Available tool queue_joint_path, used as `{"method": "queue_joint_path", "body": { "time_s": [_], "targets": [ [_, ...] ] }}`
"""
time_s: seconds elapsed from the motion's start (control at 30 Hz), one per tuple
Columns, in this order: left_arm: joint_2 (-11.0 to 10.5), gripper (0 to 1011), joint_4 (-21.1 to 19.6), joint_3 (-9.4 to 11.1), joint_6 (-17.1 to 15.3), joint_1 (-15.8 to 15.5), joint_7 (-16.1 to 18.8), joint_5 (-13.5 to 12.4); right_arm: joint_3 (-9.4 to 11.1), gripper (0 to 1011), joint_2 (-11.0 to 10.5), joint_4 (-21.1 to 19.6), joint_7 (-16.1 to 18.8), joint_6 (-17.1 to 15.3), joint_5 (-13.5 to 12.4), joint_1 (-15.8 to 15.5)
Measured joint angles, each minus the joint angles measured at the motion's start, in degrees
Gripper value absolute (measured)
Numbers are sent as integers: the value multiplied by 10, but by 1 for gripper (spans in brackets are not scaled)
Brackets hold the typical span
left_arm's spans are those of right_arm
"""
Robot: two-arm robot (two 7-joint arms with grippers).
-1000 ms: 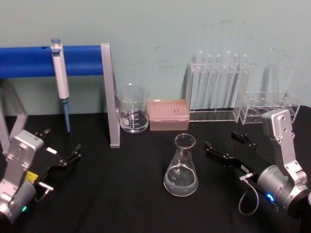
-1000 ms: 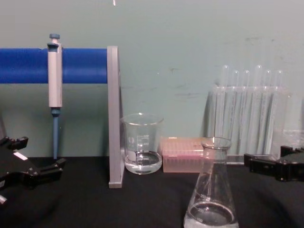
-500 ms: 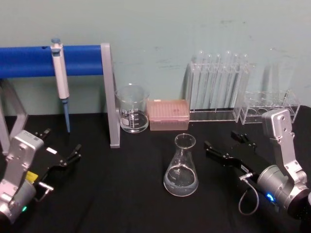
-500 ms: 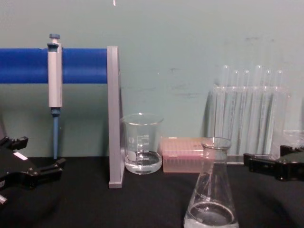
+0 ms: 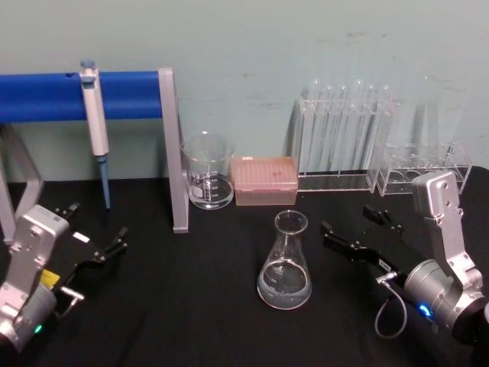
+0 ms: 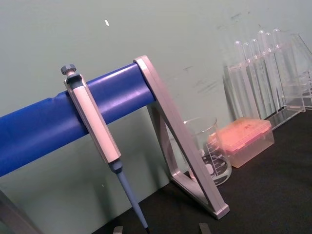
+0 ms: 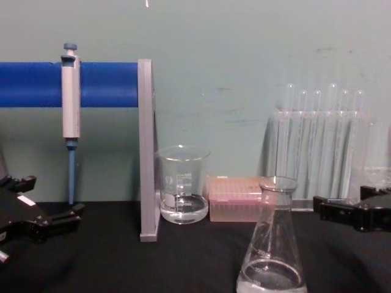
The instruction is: Grasp the erlenmeyer flask with one hand, shake it three times, then place it back.
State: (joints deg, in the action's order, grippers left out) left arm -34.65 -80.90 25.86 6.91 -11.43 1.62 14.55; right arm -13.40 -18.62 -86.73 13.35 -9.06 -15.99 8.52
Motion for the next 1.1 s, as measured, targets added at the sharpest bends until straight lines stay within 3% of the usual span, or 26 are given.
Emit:
{"method": "queue_joint_path", "body": {
  "time_s": [1.1],
  "targets": [
    [0, 1001, 0, 0, 0, 0, 0, 0, 0, 1000, 0, 0, 0, 0, 0, 0]
  ]
}}
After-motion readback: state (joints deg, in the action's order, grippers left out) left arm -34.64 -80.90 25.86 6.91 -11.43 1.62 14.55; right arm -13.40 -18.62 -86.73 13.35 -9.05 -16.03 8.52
